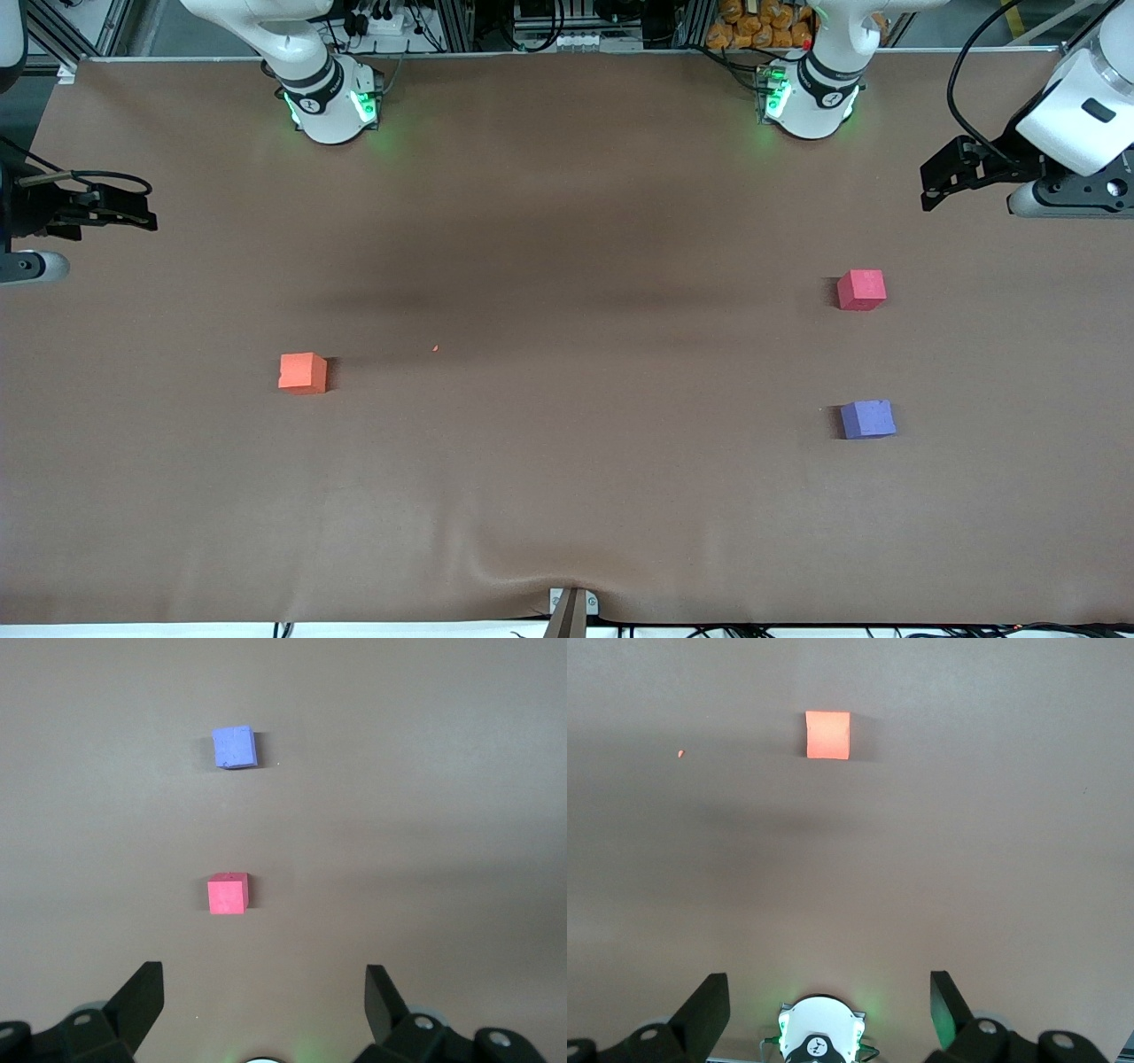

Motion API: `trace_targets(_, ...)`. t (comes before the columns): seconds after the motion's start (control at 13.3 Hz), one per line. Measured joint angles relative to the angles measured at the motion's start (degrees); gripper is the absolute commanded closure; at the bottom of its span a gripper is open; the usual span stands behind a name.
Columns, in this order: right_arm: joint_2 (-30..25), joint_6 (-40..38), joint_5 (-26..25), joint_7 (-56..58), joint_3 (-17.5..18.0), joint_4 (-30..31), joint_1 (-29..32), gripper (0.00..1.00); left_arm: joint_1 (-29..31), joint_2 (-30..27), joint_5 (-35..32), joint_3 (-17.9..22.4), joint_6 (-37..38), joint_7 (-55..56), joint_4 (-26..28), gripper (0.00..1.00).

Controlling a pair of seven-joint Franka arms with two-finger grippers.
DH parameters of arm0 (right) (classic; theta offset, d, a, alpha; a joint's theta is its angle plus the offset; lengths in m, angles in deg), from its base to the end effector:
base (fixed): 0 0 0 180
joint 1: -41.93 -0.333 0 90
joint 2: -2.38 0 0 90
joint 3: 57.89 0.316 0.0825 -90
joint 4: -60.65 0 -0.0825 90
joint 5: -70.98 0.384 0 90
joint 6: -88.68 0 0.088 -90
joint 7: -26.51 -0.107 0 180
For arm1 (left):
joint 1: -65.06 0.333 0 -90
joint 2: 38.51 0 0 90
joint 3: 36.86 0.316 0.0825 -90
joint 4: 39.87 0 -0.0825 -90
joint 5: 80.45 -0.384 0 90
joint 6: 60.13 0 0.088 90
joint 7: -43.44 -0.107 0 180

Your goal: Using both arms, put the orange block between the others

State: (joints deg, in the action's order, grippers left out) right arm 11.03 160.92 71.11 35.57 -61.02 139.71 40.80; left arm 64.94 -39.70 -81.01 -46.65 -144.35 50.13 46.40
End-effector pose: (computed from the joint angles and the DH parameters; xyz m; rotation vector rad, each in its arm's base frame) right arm 0.5654 -0.0169 0.6043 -3.0876 -0.1903 0.4188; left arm 0.5299 -0.0926 0.6573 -3.1250 0.0863 0.0207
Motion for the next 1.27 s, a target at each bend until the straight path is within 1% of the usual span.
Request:
trace_targets(0.38, -0.1, -0.1, 0.2, 0.0, 0.0, -1.6, 0.0, 0.0, 0.0, 0.0, 0.0, 0.0, 0.0, 0.0, 0.0, 0.0)
trace_targets(0.97, -0.1, -0.1, 0.3, 0.0, 0.0, -1.6, 0.0, 0.0, -0.1, 2.1, 0.0, 0.0, -0.7, 0.0, 0.0, 0.0)
trace_targets(1.12, 0.1, 0.0, 0.4, 0.0, 0.0, -1.2, 0.0, 0.0, -0.1, 2.4, 0.0, 0.0, -0.7, 0.0, 0.0, 0.0)
trace_targets(1.27, 0.8, 2.0, 0.6, 0.0, 0.1, 1.0, 0.0, 0.0, -0.1, 2.8, 0.0, -0.1, -0.8, 0.0, 0.0, 0.0)
